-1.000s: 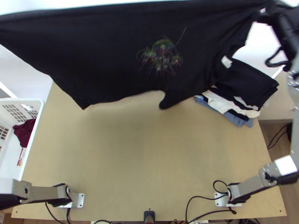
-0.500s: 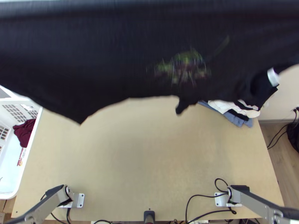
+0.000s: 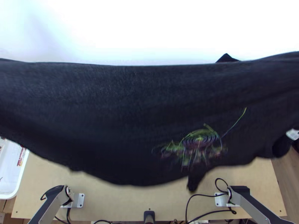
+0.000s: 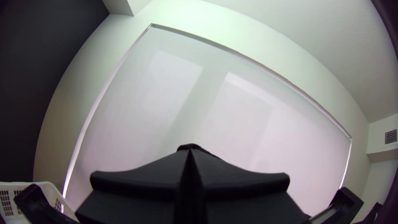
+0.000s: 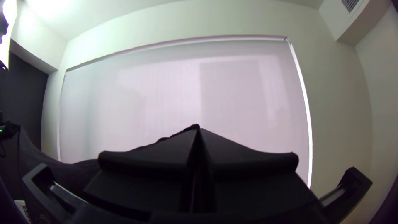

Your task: Fold the t-shirt

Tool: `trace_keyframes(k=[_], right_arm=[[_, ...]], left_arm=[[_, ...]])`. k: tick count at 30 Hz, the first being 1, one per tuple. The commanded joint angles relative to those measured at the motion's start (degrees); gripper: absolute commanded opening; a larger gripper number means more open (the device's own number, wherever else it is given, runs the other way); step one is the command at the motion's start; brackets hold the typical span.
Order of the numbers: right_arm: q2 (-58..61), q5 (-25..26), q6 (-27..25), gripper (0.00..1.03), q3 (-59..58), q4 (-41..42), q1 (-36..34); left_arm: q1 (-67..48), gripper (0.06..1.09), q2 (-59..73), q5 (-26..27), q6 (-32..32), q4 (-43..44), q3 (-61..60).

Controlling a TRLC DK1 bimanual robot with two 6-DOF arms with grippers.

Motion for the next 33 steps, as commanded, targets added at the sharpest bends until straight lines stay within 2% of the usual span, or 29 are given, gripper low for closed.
trace_keyframes(k=[1,10,16,22,33], right_arm=[[-2.2,0.2,2.7,0.03,-5.7,-3.2,1.7],[-14.0,0.2,4.7,0.03,-42.5,2.6,3.2],[-17.0,-0.8,8.9,0.03,-63.4,10.8,4.1],[-8.4,-1.3,9.8,0.03,-72.9,21.1,4.7],[19.6,-2.5,11.3,0.03,-63.2,27.0,4.1]], left_arm=[[-0.5,0.10,-3.0,-0.5,-1.7,-1.0,-8.0],[-1.2,0.10,-17.0,4.7,-1.4,-0.9,-49.6],[-1.7,0.10,-17.9,4.7,-1.4,7.2,-68.4],[-2.8,0.10,-5.9,4.7,-1.6,16.5,-71.9],[-3.1,0.10,24.5,4.3,-2.2,26.7,-59.3]])
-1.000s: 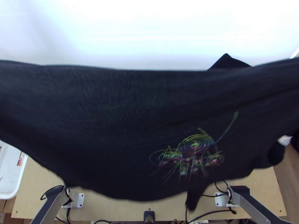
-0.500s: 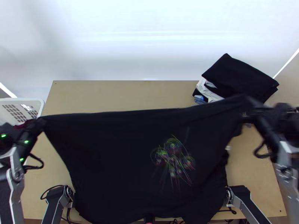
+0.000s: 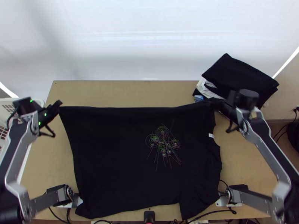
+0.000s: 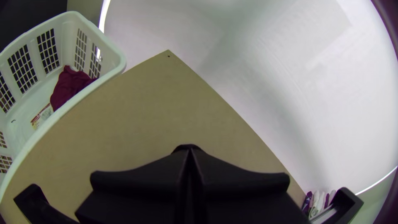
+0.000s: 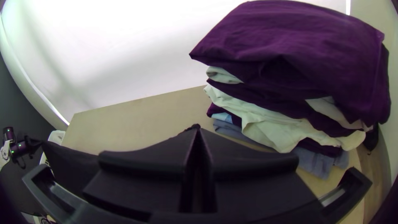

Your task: Fold the t-shirt

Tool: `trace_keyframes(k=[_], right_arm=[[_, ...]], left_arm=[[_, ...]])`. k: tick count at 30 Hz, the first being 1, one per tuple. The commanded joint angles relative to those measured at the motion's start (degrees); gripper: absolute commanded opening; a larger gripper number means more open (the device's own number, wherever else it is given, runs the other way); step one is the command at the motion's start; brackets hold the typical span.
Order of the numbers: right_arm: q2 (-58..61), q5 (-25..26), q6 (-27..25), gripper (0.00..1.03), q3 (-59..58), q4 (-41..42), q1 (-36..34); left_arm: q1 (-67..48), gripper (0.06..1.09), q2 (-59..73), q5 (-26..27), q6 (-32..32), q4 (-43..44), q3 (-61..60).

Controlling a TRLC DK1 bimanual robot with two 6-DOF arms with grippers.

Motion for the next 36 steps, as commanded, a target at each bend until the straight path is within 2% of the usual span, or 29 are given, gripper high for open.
trace_keyframes(k=[1,8,21,32,36], right_arm=[[6.6,-0.2,1.7,0.03,6.3,2.5,-0.1],[19.4,-0.2,1.8,0.03,18.4,2.8,2.0],[38.8,0.5,2.2,0.03,41.1,2.2,2.7],[46.1,3.3,2.2,0.03,52.7,2.4,3.5],[47.2,3.6,2.2,0.03,54.2,2.9,4.0]], left_arm=[[1.2,0.10,8.3,-0.5,-1.8,2.5,8.1],[2.9,0.10,24.5,-0.7,-1.7,0.1,24.3],[-0.6,0.10,40.4,-2.6,-1.4,-4.1,44.2],[-1.9,0.10,54.9,-4.1,-1.3,-13.1,68.3],[-2.5,0.10,56.8,-4.3,-1.3,-12.7,70.4]])
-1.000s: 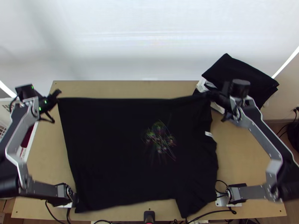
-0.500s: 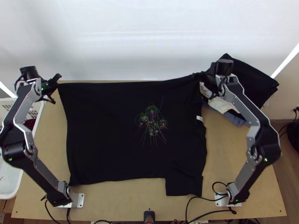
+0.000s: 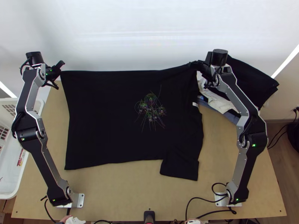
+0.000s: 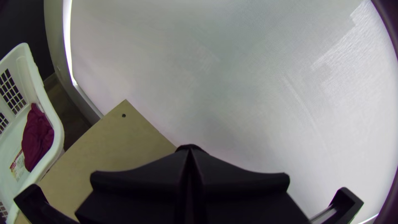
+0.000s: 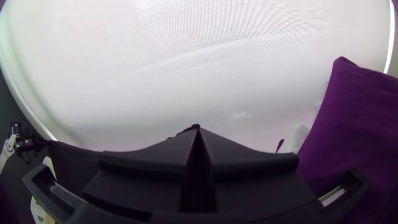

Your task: Fold the t-shirt

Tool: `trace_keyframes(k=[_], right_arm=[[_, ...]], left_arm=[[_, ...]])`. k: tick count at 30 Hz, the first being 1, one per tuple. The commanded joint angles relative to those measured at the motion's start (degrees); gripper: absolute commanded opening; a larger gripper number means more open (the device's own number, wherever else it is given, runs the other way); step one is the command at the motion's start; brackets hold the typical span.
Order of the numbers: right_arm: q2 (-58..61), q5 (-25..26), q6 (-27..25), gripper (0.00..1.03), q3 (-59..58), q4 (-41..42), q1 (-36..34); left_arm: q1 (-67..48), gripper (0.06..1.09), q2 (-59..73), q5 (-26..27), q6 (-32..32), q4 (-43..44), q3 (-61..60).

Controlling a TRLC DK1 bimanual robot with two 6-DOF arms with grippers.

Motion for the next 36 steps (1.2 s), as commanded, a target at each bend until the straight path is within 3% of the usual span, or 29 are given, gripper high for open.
trace_keyframes(k=[1,3,4,5,6,7,8,11,14,16,19,23,27,30,32,36], right_arm=[[1.6,1.1,1.0,0.03,2.5,1.3,0.3],[1.8,1.1,0.6,0.03,3.0,1.4,0.6],[1.8,1.1,0.0,0.03,3.3,1.6,0.8],[1.8,1.1,-0.2,0.05,3.4,1.9,0.9],[1.8,1.1,-0.2,0.18,3.4,2.2,1.0],[1.5,1.2,-0.2,0.41,3.3,2.2,1.0],[1.1,1.4,-0.1,0.57,3.1,2.2,1.0],[-0.4,2.6,-0.2,0.83,3.4,2.7,1.5],[-2.0,5.5,0.2,0.96,4.8,2.9,2.4],[-3.5,9.6,0.5,0.96,5.8,1.5,3.2],[-7.7,9.8,1.6,0.99,6.1,-3.8,3.6],[-10.9,9.0,8.5,0.99,7.6,-10.9,3.4],[-12.4,4.1,15.5,0.99,13.5,-30.9,2.5],[-16.5,3.0,16.0,0.99,11.0,-40.5,2.1],[-21.4,0.5,14.6,0.99,4.1,-42.3,1.3],[-31.0,-9.7,13.4,0.92,-10.7,-41.3,-4.7]], left_arm=[[-0.6,0.10,1.9,-1.0,-0.7,-0.1,2.5],[-0.9,0.10,2.0,-1.6,-0.7,-0.1,2.6],[-1.0,0.15,2.0,-1.7,-0.8,-0.1,2.6],[-1.1,0.34,1.8,-1.7,-0.8,-0.2,2.6],[-1.2,0.65,1.7,-1.7,-0.8,-0.7,2.6],[-1.4,0.91,1.4,-1.7,-0.8,-1.2,2.6],[-1.5,1.04,1.0,-1.7,-0.8,-1.3,2.6],[-1.3,1.05,-0.6,-1.7,-1.6,-0.7,2.5],[-0.9,1.05,-2.5,-1.7,-2.3,1.1,2.5],[-0.7,1.05,-3.9,-1.7,-2.3,1.5,2.5],[-0.4,1.05,-6.2,-1.7,-2.3,1.0,2.5],[-0.2,1.04,-9.8,-1.3,-1.7,-1.5,2.0],[-0.2,1.04,-14.0,-1.1,1.3,-5.9,0.9],[-0.2,1.04,-17.6,0.0,3.0,-9.2,-0.4],[0.0,1.04,-19.6,1.9,4.3,-12.5,-0.5],[0.4,1.04,-24.6,5.9,6.7,-18.1,-3.1]])
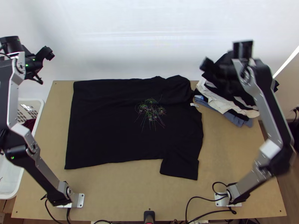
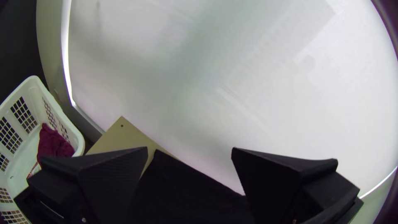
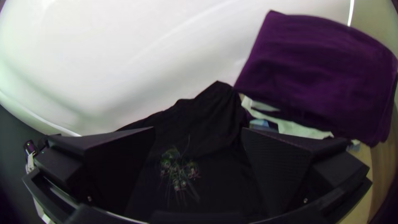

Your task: Fold the t-shirt

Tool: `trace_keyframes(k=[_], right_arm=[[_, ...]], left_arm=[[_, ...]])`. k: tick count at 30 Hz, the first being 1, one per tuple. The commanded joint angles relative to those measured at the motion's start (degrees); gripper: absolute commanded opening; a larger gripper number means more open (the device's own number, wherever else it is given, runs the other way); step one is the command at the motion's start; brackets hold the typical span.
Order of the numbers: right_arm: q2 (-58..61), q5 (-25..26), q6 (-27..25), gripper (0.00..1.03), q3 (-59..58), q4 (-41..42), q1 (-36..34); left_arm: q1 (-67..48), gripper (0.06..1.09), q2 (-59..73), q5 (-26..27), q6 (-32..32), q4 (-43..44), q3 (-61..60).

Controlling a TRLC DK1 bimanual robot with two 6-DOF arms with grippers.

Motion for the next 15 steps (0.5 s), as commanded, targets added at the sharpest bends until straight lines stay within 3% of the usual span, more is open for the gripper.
trace_keyframes(k=[1,6,15], right_arm=[[-7.7,-4.4,-2.1,0.92,-11.5,-0.5,-4.8],[-18.0,-10.7,-6.7,0.93,-27.6,-0.1,-8.1],[-28.8,-11.6,-12.9,0.93,-55.4,-0.6,-7.7]], left_arm=[[0.6,1.04,-6.0,2.5,3.1,-2.8,-4.5],[0.7,1.04,-15.7,6.6,5.6,-2.7,-14.8],[0.1,1.04,-26.6,8.1,7.3,-2.7,-25.6]])
